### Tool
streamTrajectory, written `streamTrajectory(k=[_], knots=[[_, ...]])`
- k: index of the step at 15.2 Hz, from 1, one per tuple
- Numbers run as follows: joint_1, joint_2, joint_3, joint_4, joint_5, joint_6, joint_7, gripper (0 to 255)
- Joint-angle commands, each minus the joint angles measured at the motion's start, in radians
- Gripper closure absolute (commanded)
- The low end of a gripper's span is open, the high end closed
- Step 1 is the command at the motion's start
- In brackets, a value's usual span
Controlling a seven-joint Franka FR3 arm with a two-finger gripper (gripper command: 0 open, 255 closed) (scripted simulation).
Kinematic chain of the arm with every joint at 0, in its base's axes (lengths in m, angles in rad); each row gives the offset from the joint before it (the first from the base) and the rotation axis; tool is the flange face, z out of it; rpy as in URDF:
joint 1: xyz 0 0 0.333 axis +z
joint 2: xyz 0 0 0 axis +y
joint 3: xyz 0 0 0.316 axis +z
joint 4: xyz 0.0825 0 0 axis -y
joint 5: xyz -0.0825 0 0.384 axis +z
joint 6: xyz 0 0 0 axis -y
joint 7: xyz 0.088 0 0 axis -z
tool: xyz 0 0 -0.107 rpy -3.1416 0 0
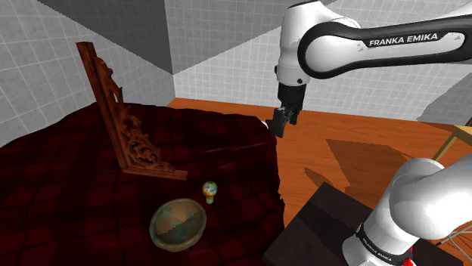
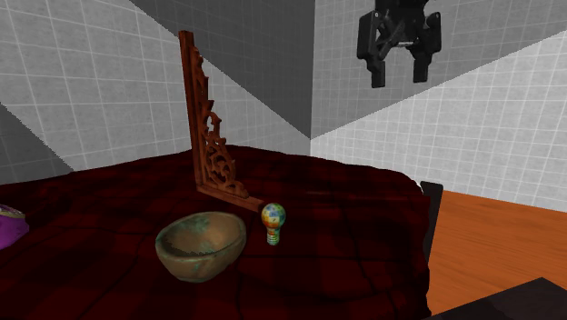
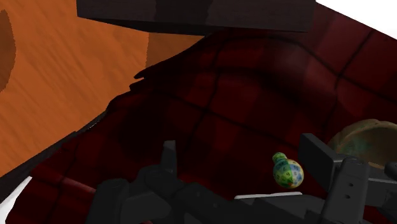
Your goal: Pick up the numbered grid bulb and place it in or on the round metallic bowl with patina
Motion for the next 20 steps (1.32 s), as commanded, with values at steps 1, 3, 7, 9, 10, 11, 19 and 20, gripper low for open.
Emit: streamTrajectory(k=[1, 3, 7, 9, 10, 11, 19, 20], knots=[[0.002, 0.071, 0.028, 0.010, 0.007, 0.053, 0.038, 0], [0.002, 0.136, 0.050, 0.020, 0.009, 0.101, 0.069, 0], [0.002, 0.276, 0.091, 0.054, 0.000, 0.189, 0.135, 0], [0.002, 0.350, 0.109, 0.080, -0.011, 0.228, 0.170, 0], [0.003, 0.388, 0.118, 0.094, -0.018, 0.246, 0.187, 0], [0.004, 0.427, 0.125, 0.110, -0.026, 0.264, 0.205, 0], [0.034, 0.746, 0.156, 0.284, -0.117, 0.362, 0.348, 0], [0.041, 0.787, 0.155, 0.311, -0.130, 0.369, 0.365, 0]])
